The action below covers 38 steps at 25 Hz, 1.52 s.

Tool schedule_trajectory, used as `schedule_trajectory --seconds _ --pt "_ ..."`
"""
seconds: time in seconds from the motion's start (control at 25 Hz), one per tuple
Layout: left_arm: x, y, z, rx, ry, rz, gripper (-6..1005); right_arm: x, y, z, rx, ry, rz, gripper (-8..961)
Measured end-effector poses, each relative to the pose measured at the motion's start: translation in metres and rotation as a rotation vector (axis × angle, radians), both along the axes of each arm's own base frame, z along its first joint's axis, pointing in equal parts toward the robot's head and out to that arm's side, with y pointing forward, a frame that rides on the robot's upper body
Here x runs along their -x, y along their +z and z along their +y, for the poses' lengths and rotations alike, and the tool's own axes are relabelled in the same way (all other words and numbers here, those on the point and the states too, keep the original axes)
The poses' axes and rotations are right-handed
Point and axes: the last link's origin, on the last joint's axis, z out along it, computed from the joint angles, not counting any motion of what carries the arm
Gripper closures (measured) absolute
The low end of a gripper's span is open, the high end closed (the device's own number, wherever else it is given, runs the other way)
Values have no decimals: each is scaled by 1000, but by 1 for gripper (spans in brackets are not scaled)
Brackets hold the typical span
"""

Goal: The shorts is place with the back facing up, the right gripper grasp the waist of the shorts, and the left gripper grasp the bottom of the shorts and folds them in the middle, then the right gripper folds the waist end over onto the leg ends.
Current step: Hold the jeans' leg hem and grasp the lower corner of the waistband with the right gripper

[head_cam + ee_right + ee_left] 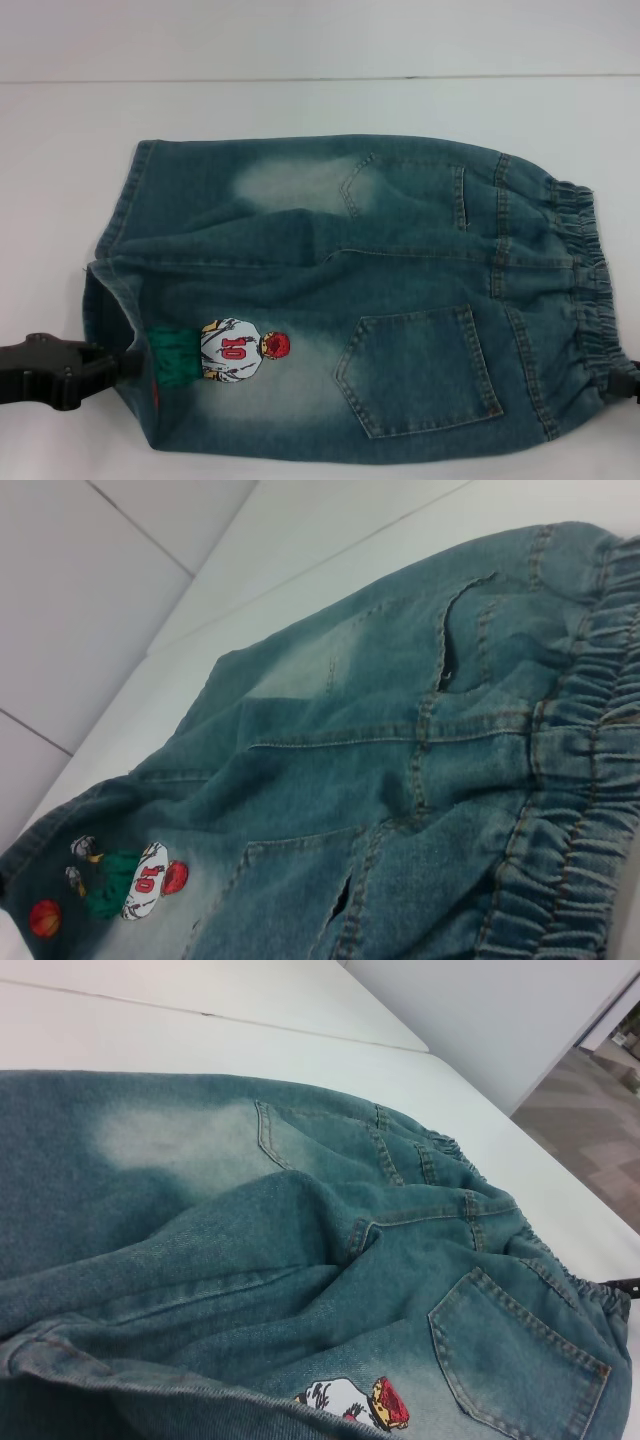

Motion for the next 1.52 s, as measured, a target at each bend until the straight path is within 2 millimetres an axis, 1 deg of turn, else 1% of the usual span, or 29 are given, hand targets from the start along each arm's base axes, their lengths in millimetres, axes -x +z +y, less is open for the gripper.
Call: schedule_trajectory --seconds 0.36,0.6,0.8,0.92,1.24,1.4,1.52 --pt "0 -1 0 1 -1 -2 937 5 -1 5 15 22 5 25" --pt "0 -1 0 3 -1 -3 938 5 -3 4 73 14 -8 26" --pt "0 0 0 3 0 -3 938 5 4 3 56 20 -7 29" --pt "0 0 0 3 0 -3 938 6 5 5 51 23 -8 31" --pt "1 -1 0 2 3 -3 936 15 1 13 58 61 6 39" --pt "0 -1 0 2 1 -3 936 14 2 13 61 54 8 42" --pt "0 -1 1 2 0 -3 936 12 0 12 95 41 -14 45"
